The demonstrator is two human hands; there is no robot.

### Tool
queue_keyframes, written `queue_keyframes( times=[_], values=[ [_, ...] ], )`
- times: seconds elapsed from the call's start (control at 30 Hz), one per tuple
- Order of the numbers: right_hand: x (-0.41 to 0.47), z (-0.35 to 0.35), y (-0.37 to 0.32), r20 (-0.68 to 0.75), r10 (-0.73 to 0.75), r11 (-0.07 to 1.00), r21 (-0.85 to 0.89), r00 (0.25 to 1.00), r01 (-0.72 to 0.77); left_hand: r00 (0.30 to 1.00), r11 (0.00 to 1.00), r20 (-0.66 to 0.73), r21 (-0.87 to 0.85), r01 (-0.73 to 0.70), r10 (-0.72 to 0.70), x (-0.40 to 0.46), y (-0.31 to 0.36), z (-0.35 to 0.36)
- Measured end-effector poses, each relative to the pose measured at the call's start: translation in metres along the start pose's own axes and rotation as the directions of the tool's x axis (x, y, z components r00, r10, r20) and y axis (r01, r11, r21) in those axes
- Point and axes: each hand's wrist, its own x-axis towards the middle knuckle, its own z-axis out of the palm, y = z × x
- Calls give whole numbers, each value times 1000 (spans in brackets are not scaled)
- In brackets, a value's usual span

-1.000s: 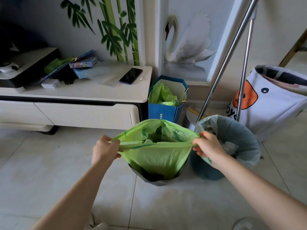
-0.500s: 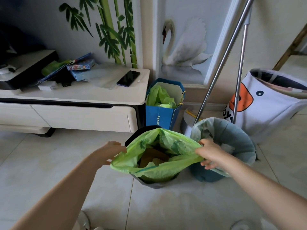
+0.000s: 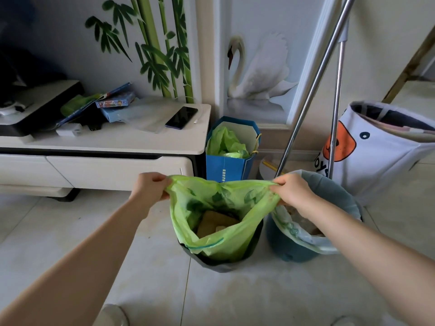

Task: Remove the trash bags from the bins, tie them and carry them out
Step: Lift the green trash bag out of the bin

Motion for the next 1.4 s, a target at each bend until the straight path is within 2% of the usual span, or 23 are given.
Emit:
queue_keyframes(
  times=[0.17, 0.27, 0.5, 0.63, 0.8, 0.9, 1.07, 1.23, 1.4],
  values=[
    [-7, -25, -35, -179, -31, 977, 202, 983, 67, 989, 980, -20, -130, -149, 148, -21, 44, -1],
    [-16, -45, -53, -227, -100, 961, 231, 969, 153, 973, 958, -88, -178, -224, 211, -35, 68, -7],
    [-53, -89, -79, -297, -137, 894, 373, 945, 247, 949, 936, -162, -189, -299, 270, -78, 118, -38],
    [-81, -117, -84, -359, -169, 886, 352, 918, 301, 938, 914, -183, -233, -331, 293, -109, 135, -57],
    [-109, -149, -74, -395, -137, 869, 393, 908, 302, 931, 896, -241, -289, -338, 273, -143, 142, -85],
    [-123, -165, -61, -390, -110, 863, 419, 914, 283, 928, 899, -279, -293, -325, 245, -160, 140, -102],
    [-152, -173, -41, -331, -145, 876, 395, 932, 276, 938, 917, -272, -274, -289, 215, -190, 124, -116],
    [-184, -165, -15, -231, -123, 845, 486, 965, 224, 973, 940, -191, -290, -181, 129, -219, 92, -122],
    [-197, -142, 22, -112, -48, 879, 467, 993, 95, 992, 964, -125, -261, -49, 16, -232, 38, -126]
  ],
)
